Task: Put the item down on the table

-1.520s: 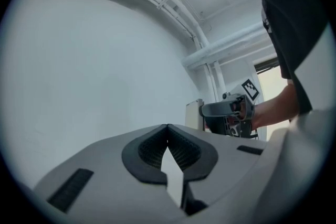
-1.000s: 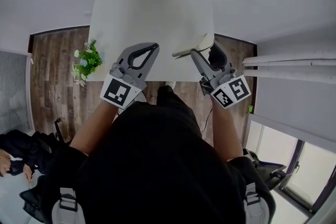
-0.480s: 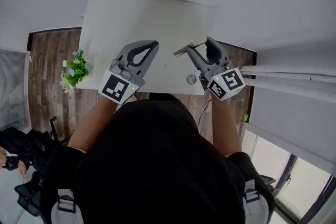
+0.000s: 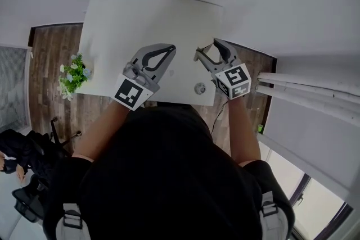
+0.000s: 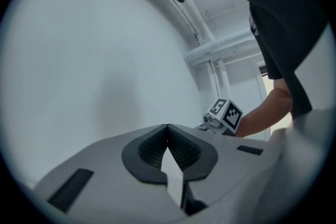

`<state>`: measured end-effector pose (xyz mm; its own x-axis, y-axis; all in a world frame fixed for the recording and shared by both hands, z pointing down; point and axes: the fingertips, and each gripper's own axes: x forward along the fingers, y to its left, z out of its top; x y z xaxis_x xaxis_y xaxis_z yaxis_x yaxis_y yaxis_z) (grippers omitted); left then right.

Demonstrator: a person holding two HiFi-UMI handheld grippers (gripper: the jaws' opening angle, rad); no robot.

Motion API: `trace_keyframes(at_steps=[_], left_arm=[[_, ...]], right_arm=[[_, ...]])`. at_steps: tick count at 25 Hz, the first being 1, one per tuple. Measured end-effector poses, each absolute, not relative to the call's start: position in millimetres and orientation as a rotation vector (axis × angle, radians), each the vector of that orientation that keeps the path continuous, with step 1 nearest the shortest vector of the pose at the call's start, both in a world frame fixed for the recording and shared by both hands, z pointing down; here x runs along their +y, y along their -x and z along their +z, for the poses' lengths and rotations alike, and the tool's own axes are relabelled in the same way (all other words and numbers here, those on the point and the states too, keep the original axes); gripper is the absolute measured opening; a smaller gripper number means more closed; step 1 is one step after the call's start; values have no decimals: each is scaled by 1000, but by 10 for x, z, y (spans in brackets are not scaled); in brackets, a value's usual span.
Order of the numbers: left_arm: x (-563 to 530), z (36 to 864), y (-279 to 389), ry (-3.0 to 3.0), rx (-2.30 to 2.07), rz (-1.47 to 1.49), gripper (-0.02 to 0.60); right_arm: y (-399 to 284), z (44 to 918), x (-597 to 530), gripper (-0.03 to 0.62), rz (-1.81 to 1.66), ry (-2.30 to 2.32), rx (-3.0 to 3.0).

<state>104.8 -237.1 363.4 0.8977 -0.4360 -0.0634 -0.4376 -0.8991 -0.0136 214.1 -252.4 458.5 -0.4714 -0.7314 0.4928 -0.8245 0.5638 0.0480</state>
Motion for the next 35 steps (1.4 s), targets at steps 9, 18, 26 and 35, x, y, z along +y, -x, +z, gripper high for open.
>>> trace_keyframes(at_steps=[9,18,26,35], left_arm=[[-2471,3906,-1121,3014,784,12,-6],[-2510,4055,-1129,2982,832,6,-6],[-2539,4264,-1069,2984,857,-19,-6],[-2676,4555,-882,2990,1005,-44,-6]], right_arm=[[-2136,5345,-2552,265,251,-998,-2117],[-1980,5747,-2481,265,239,-811,-2025],[-1853,6087,-2496,265,218,-697,-1963],[-1654,6402,-2534,264,234,-619,-1935]])
